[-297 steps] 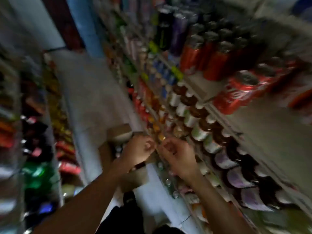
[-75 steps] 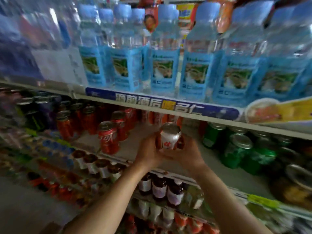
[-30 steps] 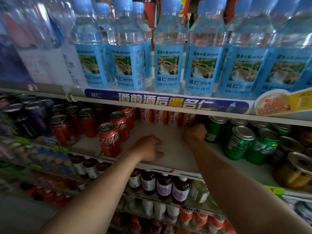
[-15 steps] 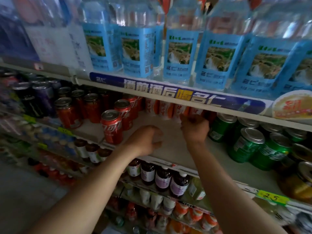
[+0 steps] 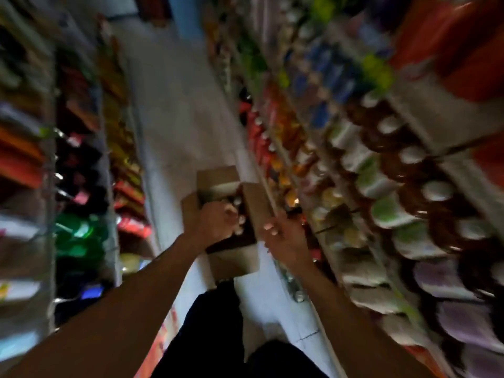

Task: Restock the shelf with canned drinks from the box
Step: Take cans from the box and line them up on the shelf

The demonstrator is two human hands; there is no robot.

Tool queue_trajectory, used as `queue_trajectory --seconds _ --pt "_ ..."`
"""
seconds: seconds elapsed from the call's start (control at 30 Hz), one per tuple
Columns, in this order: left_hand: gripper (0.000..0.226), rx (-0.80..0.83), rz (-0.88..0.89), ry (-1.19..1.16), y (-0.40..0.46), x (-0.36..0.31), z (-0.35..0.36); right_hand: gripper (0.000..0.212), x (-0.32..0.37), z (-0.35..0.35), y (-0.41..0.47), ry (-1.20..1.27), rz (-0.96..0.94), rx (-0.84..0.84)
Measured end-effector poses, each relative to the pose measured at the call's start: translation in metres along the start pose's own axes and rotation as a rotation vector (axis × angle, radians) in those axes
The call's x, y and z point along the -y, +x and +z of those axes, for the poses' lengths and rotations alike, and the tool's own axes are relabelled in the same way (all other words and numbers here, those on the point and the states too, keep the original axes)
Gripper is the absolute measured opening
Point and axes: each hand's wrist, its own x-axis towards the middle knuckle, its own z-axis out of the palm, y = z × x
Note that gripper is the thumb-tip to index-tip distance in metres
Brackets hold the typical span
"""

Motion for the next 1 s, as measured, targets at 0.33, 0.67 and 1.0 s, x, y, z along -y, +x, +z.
queue_trajectory --seconds 0.33,0.67,1.0 --pt "0.03 0.11 -0.415 -0.004 0.14 0.317 0.121 0.054 -0.258 0.252 0.25 -0.317 0.448 0.348" --pt "0.025 0.104 -0.251 -0.051 0.232 0.451 0.203 0.064 -0.418 0.396 0.397 -0.416 0.376 0.208" --pt "0.047 0.165 -0.255 -0.163 0.237 0.451 0.202 0.047 -0.372 0.352 0.366 -0.235 0.385 -0.013"
